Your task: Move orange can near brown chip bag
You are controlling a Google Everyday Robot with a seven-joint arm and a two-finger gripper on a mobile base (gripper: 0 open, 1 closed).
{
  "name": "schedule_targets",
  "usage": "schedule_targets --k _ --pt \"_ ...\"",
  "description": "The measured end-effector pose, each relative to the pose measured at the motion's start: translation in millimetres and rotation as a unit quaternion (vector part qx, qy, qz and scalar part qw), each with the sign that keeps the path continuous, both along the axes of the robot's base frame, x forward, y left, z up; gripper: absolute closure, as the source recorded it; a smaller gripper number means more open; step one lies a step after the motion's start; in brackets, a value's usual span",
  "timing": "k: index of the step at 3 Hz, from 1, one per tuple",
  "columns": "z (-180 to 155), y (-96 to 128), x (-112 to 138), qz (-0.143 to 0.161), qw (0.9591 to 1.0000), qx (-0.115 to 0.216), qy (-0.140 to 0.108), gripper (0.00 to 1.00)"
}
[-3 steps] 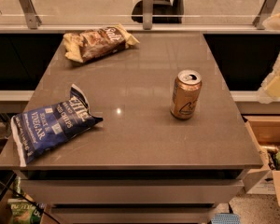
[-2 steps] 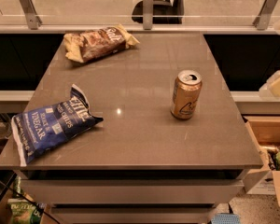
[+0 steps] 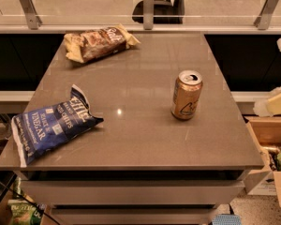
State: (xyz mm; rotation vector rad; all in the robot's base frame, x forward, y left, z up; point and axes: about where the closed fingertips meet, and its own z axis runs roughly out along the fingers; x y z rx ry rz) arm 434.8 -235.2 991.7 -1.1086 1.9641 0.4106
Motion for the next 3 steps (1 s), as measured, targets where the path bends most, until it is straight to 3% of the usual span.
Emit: schedule_targets --k 1,3 --pt "-13.7 5.9 4.1 -0.008 0.9993 0.035 -0.010 0.00" --pt "-33.1 20.8 31.3 -0.016 0.9973 0.066 -0.029 0.00"
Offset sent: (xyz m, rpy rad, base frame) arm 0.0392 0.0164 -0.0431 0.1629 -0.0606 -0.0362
